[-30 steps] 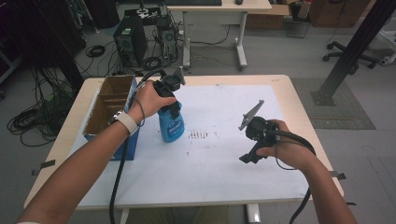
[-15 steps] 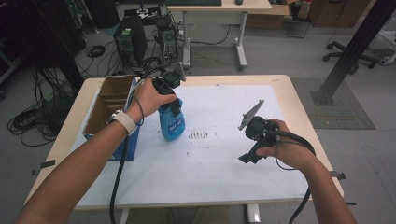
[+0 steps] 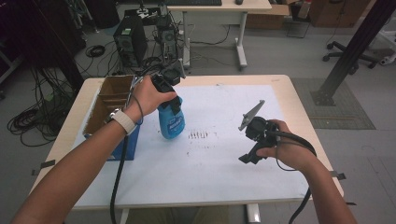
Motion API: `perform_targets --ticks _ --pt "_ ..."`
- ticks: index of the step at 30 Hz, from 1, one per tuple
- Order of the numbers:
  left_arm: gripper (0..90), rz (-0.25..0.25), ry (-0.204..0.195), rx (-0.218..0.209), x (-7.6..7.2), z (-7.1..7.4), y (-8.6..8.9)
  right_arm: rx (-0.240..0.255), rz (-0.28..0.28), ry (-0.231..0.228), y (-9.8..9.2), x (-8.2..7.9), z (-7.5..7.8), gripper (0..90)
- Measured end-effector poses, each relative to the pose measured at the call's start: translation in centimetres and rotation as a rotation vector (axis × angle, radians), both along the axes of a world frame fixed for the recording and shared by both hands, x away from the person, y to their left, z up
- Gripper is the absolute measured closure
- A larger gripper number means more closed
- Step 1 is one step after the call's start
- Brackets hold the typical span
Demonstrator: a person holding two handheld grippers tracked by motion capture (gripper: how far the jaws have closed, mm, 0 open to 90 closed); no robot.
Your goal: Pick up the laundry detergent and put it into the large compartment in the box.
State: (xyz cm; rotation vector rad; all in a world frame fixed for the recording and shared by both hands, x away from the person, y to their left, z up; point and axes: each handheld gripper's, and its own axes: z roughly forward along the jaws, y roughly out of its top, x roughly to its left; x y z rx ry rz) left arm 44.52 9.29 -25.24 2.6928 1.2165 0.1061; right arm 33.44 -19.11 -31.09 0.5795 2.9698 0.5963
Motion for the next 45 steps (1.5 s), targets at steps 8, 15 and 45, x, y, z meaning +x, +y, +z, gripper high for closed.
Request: perform_targets --ticks 8,15,45 --pt "37.2 0.004 -0.004 -0.006 -0.5 0.9 0.0 -0.001 0.002 -0.002 0.0 -0.1 0.0 11.5" --pt "37.2 0.013 -0.01 0.0 -0.7 1.6 0.1 -0.002 0.004 -0.001 0.0 -0.2 0.1 11.5" --pt "37.2 0.045 -0.029 -0.017 -2.1 5.6 1.1 -0.005 0.015 -0.012 0.4 -0.6 0.7 11.5"
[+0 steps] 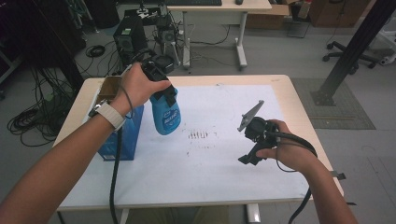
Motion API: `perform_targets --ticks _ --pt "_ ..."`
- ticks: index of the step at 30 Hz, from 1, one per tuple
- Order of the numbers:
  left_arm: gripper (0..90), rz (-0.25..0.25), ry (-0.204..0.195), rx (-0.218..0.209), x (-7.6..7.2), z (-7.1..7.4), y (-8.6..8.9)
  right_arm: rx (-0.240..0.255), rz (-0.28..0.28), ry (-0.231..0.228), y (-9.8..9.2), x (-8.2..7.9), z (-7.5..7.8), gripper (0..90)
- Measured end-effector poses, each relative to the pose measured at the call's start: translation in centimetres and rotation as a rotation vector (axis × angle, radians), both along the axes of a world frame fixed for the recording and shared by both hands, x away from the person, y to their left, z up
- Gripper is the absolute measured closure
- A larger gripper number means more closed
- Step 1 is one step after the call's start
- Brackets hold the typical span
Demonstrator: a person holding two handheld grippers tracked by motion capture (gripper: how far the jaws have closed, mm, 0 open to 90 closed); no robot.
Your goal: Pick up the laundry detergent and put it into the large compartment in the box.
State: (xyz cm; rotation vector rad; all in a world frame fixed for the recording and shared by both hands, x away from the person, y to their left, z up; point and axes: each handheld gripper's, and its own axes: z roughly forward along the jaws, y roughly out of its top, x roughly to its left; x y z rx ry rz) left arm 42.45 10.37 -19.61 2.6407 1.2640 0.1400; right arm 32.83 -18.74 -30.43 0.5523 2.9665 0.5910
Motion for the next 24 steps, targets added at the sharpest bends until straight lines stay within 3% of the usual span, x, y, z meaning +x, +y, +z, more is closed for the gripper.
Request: perform_targets --ticks 24 --pt "37.2 0.047 -0.022 -0.013 -1.0 3.4 1.1 -0.006 0.014 -0.001 0.4 -0.1 -0.1 11.5"
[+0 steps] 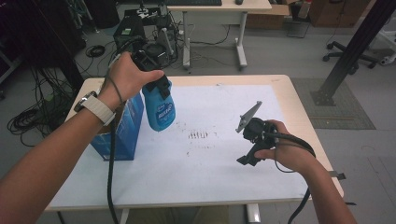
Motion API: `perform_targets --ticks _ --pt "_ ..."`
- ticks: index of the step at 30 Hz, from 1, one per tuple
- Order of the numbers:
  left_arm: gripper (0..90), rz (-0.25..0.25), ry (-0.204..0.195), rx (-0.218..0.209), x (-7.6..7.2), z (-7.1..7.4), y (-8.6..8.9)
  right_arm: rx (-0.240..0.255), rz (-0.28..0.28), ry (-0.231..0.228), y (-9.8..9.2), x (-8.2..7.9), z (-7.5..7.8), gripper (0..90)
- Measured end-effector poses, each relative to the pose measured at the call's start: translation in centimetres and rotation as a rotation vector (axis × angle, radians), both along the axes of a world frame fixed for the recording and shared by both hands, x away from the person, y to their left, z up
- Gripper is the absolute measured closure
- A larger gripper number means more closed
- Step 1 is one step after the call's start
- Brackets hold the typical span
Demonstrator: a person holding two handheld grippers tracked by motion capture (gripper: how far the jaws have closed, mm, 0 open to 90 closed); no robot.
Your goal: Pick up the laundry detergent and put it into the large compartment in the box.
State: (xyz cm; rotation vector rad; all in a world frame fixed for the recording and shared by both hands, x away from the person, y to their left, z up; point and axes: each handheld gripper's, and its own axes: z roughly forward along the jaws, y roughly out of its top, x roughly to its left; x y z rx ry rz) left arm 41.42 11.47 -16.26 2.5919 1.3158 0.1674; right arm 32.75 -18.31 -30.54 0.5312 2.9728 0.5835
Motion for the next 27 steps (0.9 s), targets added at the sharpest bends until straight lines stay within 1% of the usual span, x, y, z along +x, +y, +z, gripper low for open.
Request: perform_targets --ticks 6,10,16,27 --pt "37.2 0.012 -0.001 -0.001 -0.3 0.9 0.2 0.001 0.005 -0.001 0.2 0.0 0.1 11.5" --pt "37.2 0.034 -0.001 -0.007 -0.3 1.5 0.6 0.002 0.007 -0.002 0.2 0.0 0.1 11.5" --pt "37.2 0.062 -0.006 -0.003 -0.6 2.4 1.1 0.003 0.013 -0.007 0.4 0.1 0.2 11.5" --pt "37.2 0.091 -0.013 -0.011 -1.0 3.4 1.9 0.004 0.028 -0.009 0.8 0.2 0.3 11.5"
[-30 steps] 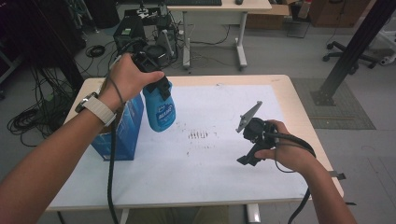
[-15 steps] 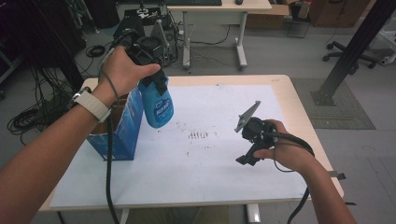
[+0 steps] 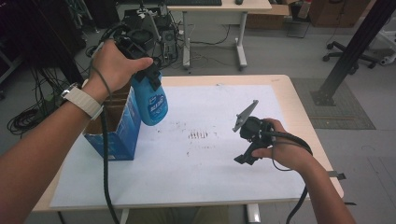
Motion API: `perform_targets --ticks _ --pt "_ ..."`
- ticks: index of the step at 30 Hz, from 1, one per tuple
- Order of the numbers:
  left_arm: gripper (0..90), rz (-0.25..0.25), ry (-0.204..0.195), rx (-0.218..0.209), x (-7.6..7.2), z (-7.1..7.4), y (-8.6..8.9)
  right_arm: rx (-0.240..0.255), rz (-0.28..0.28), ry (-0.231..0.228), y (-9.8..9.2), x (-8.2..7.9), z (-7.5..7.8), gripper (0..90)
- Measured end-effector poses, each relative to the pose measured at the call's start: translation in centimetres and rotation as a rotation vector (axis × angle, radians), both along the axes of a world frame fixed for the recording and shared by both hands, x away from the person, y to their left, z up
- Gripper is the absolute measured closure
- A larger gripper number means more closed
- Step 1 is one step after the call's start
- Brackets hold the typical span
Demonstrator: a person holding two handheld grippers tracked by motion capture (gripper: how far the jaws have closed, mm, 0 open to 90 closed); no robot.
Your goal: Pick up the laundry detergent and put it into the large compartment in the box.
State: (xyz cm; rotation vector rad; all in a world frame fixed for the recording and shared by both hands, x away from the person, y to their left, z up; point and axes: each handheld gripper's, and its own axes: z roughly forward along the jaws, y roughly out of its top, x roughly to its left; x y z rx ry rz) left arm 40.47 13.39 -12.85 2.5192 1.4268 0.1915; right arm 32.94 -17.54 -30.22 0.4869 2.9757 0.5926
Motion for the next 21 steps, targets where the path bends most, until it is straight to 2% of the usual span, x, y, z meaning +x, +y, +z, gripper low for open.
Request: perform_targets --ticks 12,21 --pt "37.2 0.047 0.011 -0.009 0.0 0.9 0.9 0.0 0.007 -0.005 0.0 -0.1 0.2 11.5" --pt "37.2 0.097 0.003 -0.018 -0.1 2.0 2.0 0.0 0.021 -0.004 0.4 0.0 0.2 11.5"
